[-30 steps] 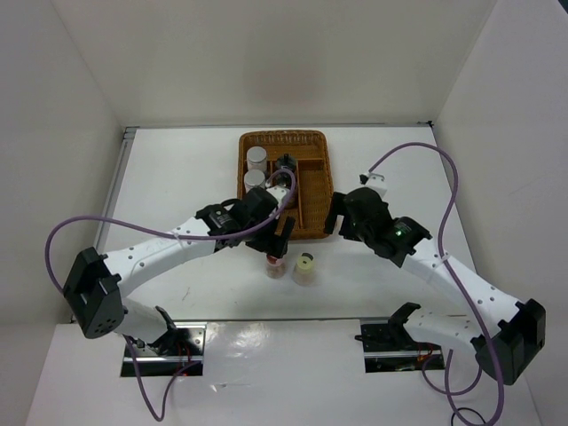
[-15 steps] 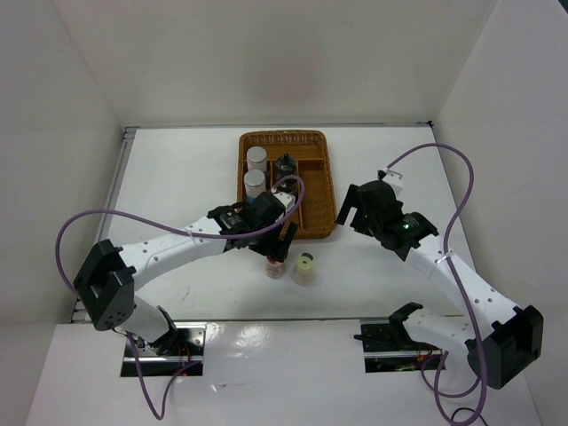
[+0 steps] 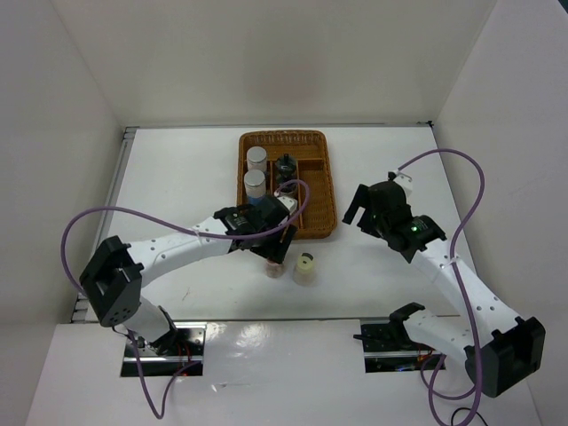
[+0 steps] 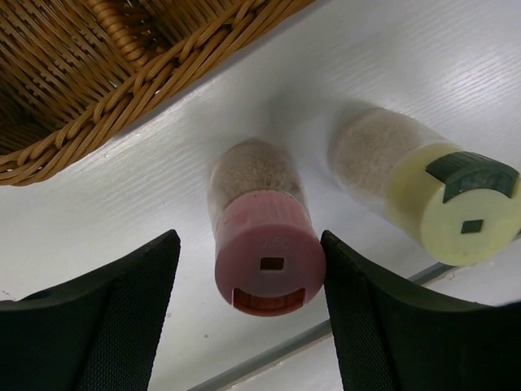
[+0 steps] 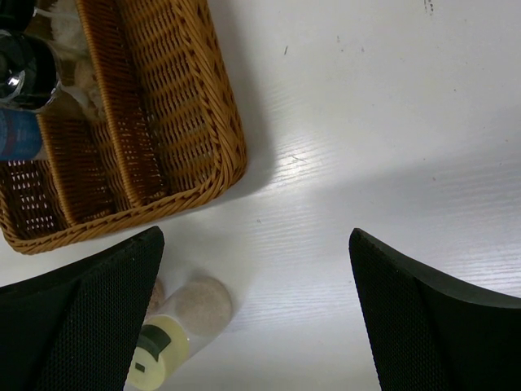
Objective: Organize the condiment bottles
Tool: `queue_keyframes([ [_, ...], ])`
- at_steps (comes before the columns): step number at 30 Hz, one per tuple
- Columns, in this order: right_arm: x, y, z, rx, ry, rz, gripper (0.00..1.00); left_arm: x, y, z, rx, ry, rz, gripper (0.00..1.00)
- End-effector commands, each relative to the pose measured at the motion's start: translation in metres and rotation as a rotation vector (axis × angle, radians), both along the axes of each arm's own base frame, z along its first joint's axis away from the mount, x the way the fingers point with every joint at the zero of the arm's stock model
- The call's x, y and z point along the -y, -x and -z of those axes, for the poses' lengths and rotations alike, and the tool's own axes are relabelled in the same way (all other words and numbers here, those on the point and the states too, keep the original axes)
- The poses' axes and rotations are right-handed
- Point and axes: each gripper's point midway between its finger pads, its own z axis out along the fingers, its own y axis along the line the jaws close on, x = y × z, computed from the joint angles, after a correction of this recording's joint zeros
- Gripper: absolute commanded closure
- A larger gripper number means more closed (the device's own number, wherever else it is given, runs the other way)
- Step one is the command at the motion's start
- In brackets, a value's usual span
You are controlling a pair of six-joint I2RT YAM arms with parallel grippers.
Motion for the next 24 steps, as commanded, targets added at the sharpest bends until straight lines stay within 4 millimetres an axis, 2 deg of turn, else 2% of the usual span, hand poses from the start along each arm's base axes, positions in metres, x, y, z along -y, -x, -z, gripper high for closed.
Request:
queue_keyframes([
  [1, 0.000, -0.001, -0.006, 0.021, -0.023, 0.011, 0.01, 0.002, -0.003, 0.004, 0.004, -0.021, 0.001, 0.24],
  [6, 0.000, -0.002, -0.010, 0.038, -0.030, 0.011, 0.01, 0.006, -0.002, 0.004, 0.004, -0.021, 0.011, 0.32],
  [10, 0.000, -0.002, -0.010, 0.038, -0.030, 0.011, 0.01, 0.008, 0.000, 0.002, 0.004, -0.021, 0.020, 0.48],
  [13, -0.003, -0.001, -0.009, 0.033, -0.035, -0.009, 0.01, 0.011, -0.002, -0.012, 0.022, 0.008, 0.012, 0.57],
  [16, -0.005, 0.000, -0.007, 0.030, -0.035, -0.025, 0.01, 0.017, -0.006, -0.041, 0.064, 0.060, 0.011, 0.62],
  [19, -0.005, 0.000, -0.007, 0.030, -0.034, -0.025, 0.01, 0.015, -0.011, -0.069, 0.113, 0.070, 0.019, 0.62],
  [20, -0.005, -0.001, -0.004, 0.022, -0.031, -0.025, 0.01, 0.020, -0.018, -0.088, 0.148, 0.096, 0.010, 0.62],
  [23, -0.008, -0.001, -0.006, 0.026, -0.045, -0.037, 0.01, 0.024, -0.024, -0.124, 0.207, 0.132, 0.023, 0.62],
  [24, -0.014, 0.001, -0.003, 0.018, -0.057, -0.076, 0.01, 0.028, -0.031, -0.146, 0.253, 0.165, 0.022, 0.62],
])
